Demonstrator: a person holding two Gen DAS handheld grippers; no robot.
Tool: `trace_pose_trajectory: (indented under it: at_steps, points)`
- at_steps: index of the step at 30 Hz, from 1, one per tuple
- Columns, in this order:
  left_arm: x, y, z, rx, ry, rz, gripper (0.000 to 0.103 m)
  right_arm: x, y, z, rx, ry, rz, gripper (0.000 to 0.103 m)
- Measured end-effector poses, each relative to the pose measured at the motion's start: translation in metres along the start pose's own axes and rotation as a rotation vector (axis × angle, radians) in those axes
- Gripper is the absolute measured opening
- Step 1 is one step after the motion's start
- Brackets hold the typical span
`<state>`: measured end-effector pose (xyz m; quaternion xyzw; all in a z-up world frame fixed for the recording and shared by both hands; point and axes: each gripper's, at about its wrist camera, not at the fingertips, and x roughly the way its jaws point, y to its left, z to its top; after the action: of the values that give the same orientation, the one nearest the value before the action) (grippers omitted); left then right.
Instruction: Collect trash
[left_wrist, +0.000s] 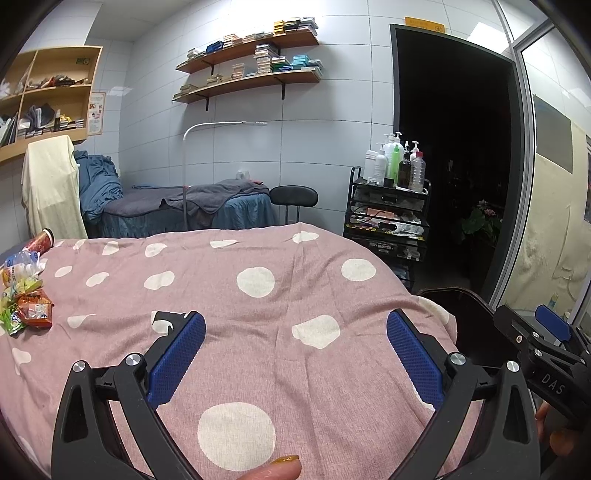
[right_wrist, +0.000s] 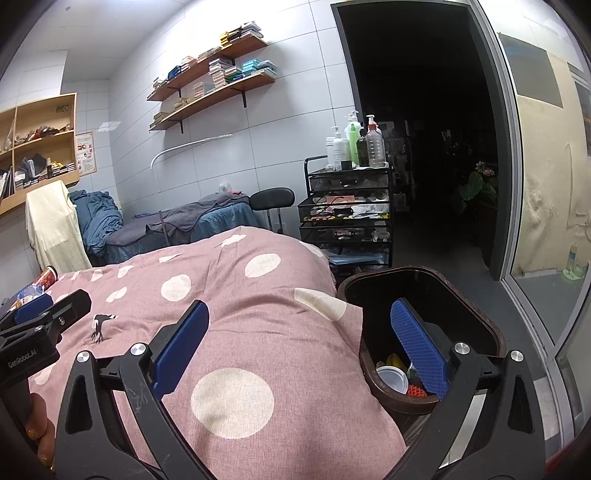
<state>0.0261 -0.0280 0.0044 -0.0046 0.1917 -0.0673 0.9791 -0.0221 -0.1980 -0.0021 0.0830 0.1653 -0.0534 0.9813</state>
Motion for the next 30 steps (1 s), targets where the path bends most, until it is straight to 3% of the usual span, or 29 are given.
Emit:
trace_pose_trajectory:
  at_steps: [30]
  points:
    - [-0.0021,-0.0028,-0.0027,0.0,0.0,-0.009,0.098,-0.0007,-0.0011,-0.0038,0.009,0.001,-0.004,0.097]
